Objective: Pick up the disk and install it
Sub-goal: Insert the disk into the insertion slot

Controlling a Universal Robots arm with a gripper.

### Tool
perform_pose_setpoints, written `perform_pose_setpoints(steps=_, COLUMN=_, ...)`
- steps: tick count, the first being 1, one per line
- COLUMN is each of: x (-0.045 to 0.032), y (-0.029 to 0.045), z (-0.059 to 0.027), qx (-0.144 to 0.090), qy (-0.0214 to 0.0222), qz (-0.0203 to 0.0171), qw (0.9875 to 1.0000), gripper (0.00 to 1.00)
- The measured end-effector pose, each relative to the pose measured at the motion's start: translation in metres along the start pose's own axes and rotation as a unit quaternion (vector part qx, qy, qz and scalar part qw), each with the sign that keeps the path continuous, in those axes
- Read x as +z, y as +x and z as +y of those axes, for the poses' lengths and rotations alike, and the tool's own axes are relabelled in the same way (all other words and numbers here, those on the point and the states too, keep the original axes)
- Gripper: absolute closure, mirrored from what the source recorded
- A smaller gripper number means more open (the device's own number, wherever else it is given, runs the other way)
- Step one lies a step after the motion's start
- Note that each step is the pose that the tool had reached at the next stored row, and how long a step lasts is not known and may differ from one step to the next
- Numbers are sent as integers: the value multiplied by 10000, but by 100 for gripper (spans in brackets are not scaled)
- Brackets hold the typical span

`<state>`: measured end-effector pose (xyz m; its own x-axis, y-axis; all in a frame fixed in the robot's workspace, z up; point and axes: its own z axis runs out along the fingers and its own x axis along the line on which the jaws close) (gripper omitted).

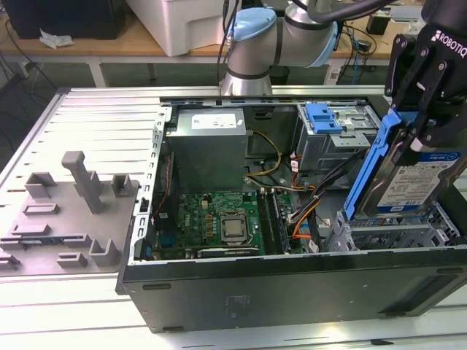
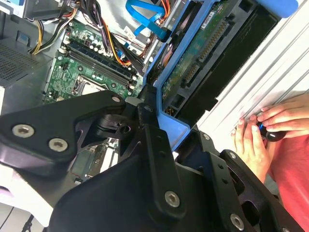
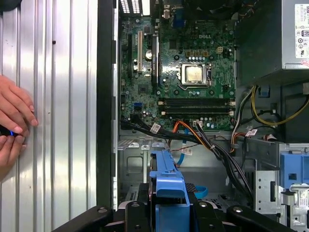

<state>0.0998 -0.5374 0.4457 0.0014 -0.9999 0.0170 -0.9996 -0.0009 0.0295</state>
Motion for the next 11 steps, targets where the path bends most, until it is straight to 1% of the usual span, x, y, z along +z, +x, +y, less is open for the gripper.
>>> perform_pose_setpoints(steps=11, x=23, y=0, z=-1, qx=0, qy=0, qz=-1, qw=10000, gripper=63)
